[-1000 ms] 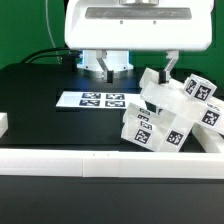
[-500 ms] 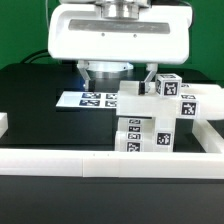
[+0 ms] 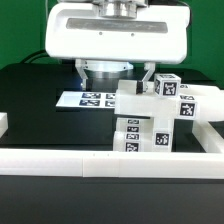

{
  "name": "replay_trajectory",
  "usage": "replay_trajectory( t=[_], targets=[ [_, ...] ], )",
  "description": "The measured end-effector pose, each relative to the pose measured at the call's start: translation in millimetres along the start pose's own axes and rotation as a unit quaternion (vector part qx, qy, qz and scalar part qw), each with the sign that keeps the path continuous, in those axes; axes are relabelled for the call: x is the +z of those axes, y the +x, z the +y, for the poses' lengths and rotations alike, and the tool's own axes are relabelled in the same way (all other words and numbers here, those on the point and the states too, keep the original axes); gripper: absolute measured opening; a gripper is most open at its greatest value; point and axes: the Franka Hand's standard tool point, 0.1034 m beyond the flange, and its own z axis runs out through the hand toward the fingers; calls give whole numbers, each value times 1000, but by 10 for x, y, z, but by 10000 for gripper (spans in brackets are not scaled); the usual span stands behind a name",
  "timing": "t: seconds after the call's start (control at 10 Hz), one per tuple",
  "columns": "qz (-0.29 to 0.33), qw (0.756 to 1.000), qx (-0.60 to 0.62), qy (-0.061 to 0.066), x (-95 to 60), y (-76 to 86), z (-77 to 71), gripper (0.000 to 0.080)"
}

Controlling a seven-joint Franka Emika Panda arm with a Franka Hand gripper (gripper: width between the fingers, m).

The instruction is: Assemble chair

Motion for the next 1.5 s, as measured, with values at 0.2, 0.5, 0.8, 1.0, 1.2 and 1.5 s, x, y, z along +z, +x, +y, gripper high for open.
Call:
replay_trajectory(
  t=[0.2, 0.5, 0.8, 1.0, 1.2, 1.5],
  targets=[
    [-1, 1000, -9, 6, -171, -35, -13, 649],
    [-4, 1000, -11, 21, -512, -102, -90, 649],
    [-6, 1000, -9, 25, -589, -108, -111, 649],
    [-7, 1000, -2, 26, -581, -113, -130, 649],
    [-19, 999, 4, 38, -619, -331, -413, 649],
    [-29, 998, 4, 57, -643, -726, -769, 649]
  ],
)
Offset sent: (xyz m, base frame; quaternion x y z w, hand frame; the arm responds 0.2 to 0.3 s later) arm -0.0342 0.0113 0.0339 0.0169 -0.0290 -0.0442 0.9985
